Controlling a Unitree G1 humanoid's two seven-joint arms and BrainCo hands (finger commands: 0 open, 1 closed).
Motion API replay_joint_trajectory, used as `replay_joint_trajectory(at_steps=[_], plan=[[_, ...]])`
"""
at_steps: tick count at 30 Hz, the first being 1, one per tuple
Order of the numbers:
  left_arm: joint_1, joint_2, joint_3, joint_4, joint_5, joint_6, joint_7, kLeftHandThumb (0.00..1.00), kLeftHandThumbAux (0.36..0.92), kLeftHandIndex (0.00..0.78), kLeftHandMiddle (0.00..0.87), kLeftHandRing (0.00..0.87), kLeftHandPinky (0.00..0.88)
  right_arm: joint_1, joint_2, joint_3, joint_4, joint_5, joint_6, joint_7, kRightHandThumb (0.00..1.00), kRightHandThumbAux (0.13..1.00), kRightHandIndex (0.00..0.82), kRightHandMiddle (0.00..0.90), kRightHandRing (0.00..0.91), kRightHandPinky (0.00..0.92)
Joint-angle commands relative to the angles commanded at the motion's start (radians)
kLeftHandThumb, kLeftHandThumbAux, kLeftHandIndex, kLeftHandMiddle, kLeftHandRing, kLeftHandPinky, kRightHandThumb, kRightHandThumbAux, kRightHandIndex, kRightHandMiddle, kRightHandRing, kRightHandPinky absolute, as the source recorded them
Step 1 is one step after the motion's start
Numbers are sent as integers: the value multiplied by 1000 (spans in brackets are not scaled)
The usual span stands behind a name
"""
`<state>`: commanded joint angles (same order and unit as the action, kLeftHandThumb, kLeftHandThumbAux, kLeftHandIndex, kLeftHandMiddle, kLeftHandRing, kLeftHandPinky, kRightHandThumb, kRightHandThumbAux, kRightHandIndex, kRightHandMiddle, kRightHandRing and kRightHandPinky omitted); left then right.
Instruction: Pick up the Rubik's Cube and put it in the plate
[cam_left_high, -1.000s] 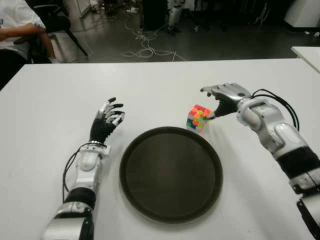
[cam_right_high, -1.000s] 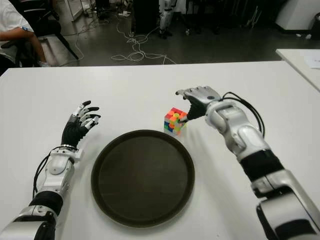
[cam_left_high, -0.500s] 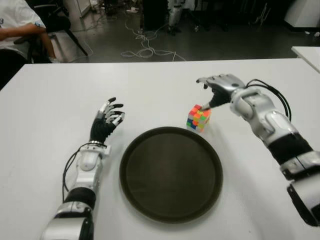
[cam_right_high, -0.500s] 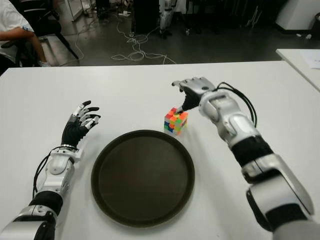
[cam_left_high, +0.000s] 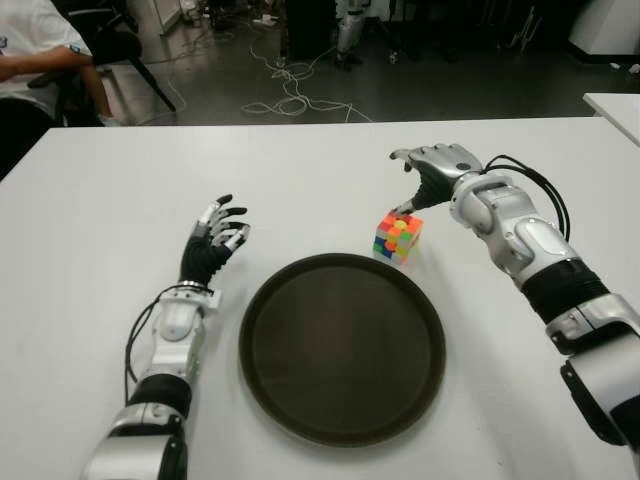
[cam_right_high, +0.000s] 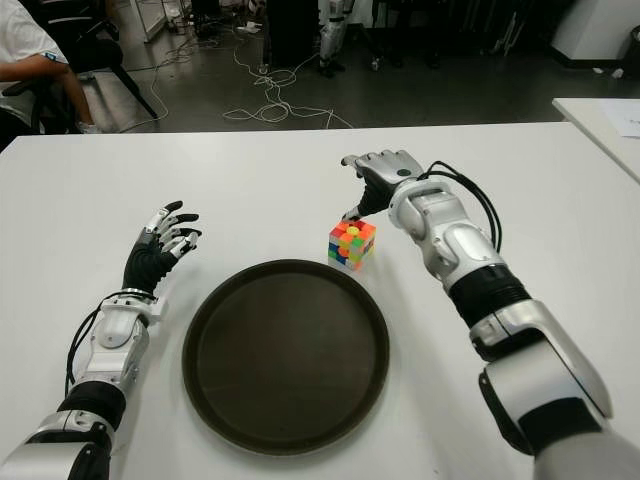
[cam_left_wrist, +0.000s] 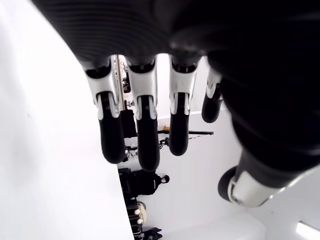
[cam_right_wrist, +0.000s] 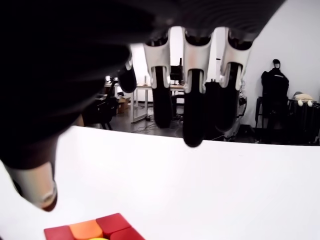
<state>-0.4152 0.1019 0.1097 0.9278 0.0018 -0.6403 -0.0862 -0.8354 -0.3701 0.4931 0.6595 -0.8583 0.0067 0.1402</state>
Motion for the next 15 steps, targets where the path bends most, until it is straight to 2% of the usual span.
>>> replay_joint_trajectory(at_steps=[8,15], plan=[[7,-4,2,-9,-3,-1,7,569,682,133,267,317,361,-21,13,16,38,2,14,11,92,621,20,235,276,295],[11,-8,1,-18,-15,0,-14,589,688,141,272,319,364,-27,21,19,65,8,13,0,115,623,30,237,269,273]])
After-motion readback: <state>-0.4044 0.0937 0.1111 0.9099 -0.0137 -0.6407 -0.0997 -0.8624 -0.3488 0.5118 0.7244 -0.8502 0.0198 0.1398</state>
